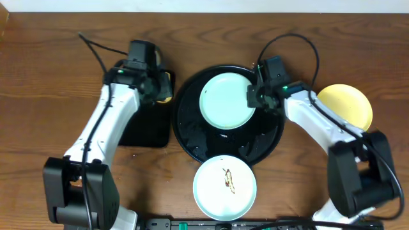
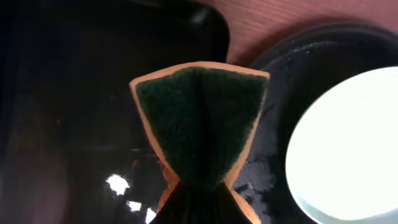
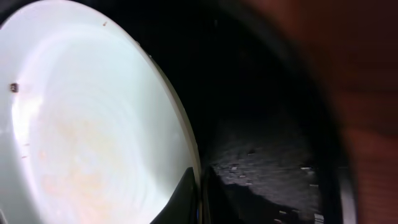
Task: Clean dirty plates on tray and stack at the side
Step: 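Scrub the light-blue plate with the sponge in the left gripper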
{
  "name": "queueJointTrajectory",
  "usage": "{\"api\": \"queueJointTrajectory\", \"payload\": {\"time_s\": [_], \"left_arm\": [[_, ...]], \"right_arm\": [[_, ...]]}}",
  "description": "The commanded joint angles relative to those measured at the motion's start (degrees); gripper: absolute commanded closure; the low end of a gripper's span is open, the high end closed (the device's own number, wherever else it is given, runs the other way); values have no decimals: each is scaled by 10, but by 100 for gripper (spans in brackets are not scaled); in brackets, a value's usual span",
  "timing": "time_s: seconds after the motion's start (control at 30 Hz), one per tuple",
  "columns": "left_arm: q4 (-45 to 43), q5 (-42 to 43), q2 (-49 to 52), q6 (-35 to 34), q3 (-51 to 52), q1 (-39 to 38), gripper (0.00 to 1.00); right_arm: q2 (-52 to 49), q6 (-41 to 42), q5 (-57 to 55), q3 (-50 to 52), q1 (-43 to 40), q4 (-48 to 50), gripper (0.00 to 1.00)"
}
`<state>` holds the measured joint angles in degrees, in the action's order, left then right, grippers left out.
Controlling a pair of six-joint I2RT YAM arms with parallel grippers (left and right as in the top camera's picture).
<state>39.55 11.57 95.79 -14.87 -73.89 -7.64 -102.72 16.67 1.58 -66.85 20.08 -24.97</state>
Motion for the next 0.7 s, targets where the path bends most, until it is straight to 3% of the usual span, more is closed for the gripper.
{"api": "queueJointTrajectory", "payload": {"time_s": [0.0,0.53,0.67], "left_arm": [[-2,117,0,37,-1,5,93],[-118,117,100,37,10,-149,93],[-131,43,141,9,10,-171,93]], "right_arm": [[15,-22,-28,1,-2,-13,99],[-24,-6,-31,2,41,-45,99],[-24,-5,-31,2,41,-44,99]]}}
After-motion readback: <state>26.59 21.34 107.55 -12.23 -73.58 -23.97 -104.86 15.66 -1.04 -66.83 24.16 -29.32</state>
